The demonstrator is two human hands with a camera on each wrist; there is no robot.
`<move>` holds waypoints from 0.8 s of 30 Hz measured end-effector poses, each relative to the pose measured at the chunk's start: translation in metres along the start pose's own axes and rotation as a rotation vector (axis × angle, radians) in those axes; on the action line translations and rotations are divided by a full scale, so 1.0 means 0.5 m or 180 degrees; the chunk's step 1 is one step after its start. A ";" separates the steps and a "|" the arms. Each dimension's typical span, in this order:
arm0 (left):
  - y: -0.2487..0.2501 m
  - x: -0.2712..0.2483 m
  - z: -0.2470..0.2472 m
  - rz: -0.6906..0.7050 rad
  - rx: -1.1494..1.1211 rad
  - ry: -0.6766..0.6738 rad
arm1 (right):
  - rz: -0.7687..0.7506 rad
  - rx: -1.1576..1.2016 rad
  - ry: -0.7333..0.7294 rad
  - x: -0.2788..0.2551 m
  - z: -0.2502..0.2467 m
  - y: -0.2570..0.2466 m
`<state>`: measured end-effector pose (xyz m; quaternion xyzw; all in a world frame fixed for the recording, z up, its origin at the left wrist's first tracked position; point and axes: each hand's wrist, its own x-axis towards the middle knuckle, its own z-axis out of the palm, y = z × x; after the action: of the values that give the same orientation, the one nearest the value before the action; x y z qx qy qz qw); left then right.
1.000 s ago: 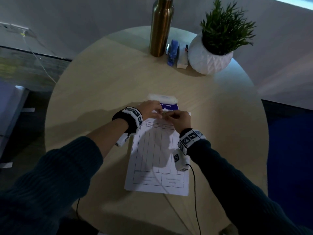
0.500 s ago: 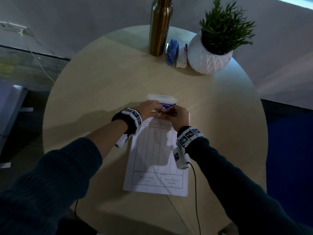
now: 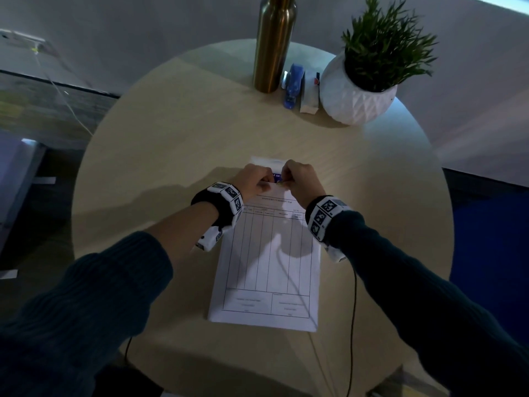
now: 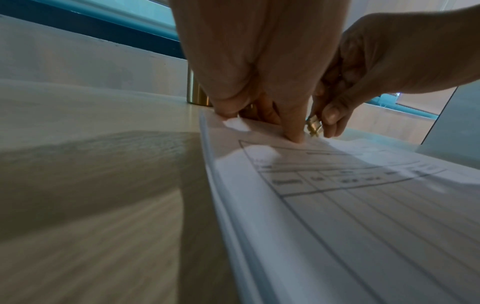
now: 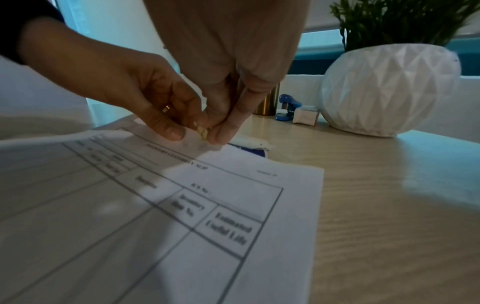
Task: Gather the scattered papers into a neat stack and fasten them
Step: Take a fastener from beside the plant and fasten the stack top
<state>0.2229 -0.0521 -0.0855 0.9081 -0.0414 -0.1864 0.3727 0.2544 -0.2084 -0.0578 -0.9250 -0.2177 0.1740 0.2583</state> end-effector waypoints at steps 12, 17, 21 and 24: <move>0.015 -0.006 0.006 -0.0144 0.0172 0.0032 | -0.0253 -0.0731 -0.0534 0.030 -0.020 -0.027; 0.014 -0.015 0.007 -0.0094 -0.0096 0.0090 | -0.0296 -0.0920 -0.0781 0.044 -0.037 -0.045; 0.014 -0.016 0.004 -0.0140 -0.0119 0.0101 | -0.0327 -0.1004 -0.0843 0.040 -0.039 -0.046; 0.016 -0.016 0.004 -0.0149 -0.0038 0.0156 | -0.0340 -0.1067 -0.0788 0.032 -0.042 -0.050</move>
<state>0.2152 -0.0576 -0.0788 0.9108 -0.0099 -0.1730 0.3746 0.2695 -0.1898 -0.0305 -0.9137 -0.3224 0.2338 0.0810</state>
